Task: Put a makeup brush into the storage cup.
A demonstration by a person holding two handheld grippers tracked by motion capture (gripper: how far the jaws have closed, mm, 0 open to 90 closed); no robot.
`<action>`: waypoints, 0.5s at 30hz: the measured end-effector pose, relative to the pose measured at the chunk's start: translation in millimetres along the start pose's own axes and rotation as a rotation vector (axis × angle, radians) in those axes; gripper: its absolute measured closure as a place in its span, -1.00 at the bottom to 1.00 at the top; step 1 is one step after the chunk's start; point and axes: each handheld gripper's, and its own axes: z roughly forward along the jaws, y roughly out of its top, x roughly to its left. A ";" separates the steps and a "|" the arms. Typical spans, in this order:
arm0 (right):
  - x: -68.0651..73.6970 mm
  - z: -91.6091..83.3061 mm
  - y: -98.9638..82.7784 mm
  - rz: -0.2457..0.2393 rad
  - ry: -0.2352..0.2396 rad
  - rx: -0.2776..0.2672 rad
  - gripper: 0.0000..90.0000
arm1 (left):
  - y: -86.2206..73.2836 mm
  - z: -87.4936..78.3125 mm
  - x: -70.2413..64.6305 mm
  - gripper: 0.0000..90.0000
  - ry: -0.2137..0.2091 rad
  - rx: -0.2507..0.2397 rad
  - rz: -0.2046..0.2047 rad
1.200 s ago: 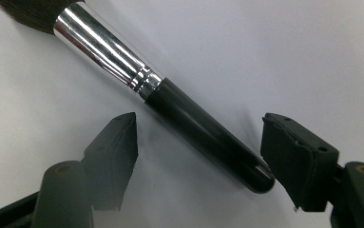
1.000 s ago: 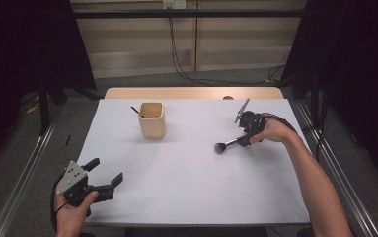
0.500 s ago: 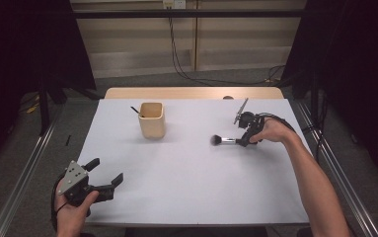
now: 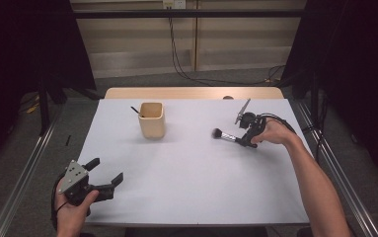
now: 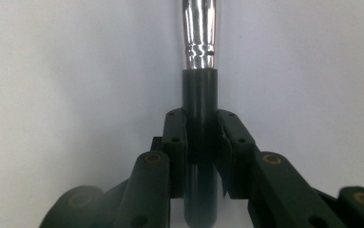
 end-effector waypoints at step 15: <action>3.9 -5.2 -8.8 0.062 -0.075 -0.108 0.69 | -0.5 -0.2 1.2 -0.93 0.004 0.004 -0.010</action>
